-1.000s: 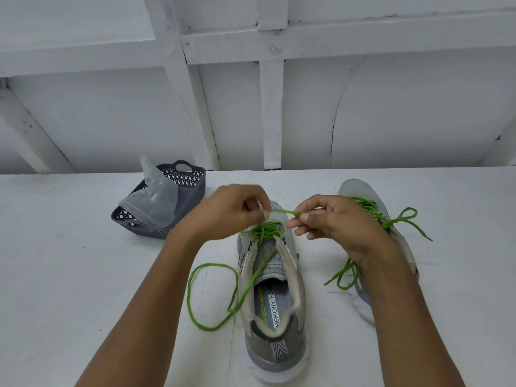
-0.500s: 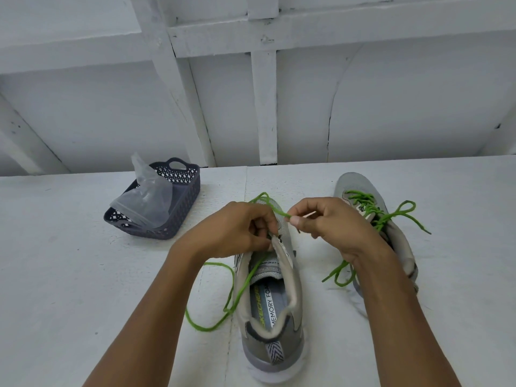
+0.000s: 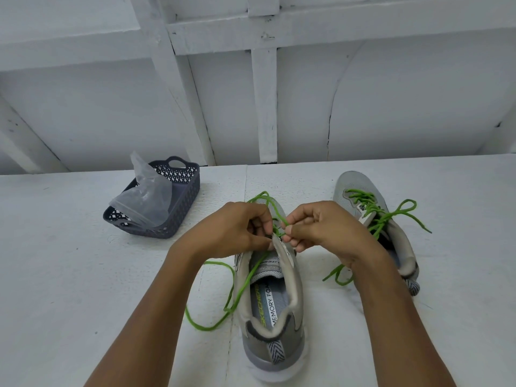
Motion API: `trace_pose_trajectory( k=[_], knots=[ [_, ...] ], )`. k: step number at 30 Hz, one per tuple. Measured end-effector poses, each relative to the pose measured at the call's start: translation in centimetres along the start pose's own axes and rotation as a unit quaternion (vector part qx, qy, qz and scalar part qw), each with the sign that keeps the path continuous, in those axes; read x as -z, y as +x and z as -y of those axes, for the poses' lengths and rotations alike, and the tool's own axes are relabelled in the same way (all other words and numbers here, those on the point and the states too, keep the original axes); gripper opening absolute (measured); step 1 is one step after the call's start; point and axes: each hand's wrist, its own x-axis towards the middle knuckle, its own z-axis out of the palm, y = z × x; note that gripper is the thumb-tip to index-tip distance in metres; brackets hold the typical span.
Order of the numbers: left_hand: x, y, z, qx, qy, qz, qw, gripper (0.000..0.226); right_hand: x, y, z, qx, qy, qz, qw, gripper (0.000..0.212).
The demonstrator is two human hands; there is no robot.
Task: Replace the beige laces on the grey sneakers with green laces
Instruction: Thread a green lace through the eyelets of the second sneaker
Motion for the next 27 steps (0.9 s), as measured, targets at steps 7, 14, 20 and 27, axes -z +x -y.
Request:
trace_pose_trajectory(
  k=[7,14,20,27],
  knots=[
    [0.0,0.1,-0.1,0.003,0.018,0.013,1.000,0.017,0.1,0.1,0.0,0.009,-0.079,-0.001,0.997,0.008],
    [0.0,0.2,-0.3,0.000,0.049,0.010,0.999,0.011,-0.4,0.4,-0.1,0.004,-0.129,-0.007,0.992,0.020],
    [-0.1,0.1,-0.1,-0.004,0.063,-0.012,0.998,0.005,-0.5,0.5,0.0,0.026,-0.162,-0.030,0.986,0.007],
    [-0.5,-0.1,-0.2,-0.004,0.065,-0.009,0.998,0.005,-1.1,0.7,0.1,0.034,-0.135,-0.050,0.989,0.014]
  ],
)
